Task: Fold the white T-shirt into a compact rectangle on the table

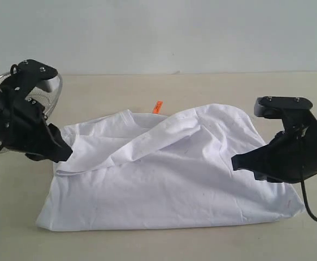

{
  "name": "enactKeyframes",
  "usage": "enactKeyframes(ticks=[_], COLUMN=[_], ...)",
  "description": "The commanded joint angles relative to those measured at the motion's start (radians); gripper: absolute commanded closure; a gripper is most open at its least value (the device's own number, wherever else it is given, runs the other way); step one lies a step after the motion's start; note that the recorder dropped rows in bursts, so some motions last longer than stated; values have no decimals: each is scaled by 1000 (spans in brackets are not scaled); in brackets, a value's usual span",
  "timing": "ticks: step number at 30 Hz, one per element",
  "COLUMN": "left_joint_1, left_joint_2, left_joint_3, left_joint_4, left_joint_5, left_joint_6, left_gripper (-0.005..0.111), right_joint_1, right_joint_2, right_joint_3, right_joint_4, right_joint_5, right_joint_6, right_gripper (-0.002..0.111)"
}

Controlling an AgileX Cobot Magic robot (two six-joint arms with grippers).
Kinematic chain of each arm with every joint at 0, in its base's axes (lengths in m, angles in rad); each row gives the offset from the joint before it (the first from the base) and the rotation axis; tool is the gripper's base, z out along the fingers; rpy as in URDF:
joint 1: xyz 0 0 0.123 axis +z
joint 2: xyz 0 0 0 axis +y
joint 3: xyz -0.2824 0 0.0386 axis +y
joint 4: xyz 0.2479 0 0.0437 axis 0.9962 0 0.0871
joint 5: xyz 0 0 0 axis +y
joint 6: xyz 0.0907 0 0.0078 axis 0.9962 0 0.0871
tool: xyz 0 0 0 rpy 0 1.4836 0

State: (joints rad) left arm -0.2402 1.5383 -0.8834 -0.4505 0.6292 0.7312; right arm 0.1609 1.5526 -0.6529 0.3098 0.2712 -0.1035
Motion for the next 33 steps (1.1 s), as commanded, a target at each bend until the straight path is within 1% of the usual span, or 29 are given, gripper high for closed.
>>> enactKeyframes(ticks=[1, 5, 11, 16, 23, 29, 33], left_joint_1=[-5, -5, -6, -47, -51, -51, -51], left_joint_2=[0, 13, 61, 110, 157, 199, 221], left_joint_3=[-7, -7, -7, -7, -7, -7, -7], left_joint_4=[45, -5, -8, 23, 82, 81, 85], left_joint_5=[-62, -79, -76, -64, -151, -254, -287], left_joint_6=[140, 272, 345, 443, 479, 531, 574], left_gripper=[52, 51, 51, 51, 51, 51, 51], right_joint_1=[2, 2, 2, 2, 2, 2, 2], right_joint_2=[-7, -7, -7, -7, -7, -7, -7], right_joint_3=[2, 2, 2, 2, 2, 2, 2], right_joint_4=[15, 18, 20, 20, 20, 20, 20], right_joint_5=[-19, -24, -25, -22, -18, -15, -15], right_joint_6=[-9, -9, -9, -9, -9, -9, -9], right_gripper=[109, 109, 109, 109, 109, 109, 109])
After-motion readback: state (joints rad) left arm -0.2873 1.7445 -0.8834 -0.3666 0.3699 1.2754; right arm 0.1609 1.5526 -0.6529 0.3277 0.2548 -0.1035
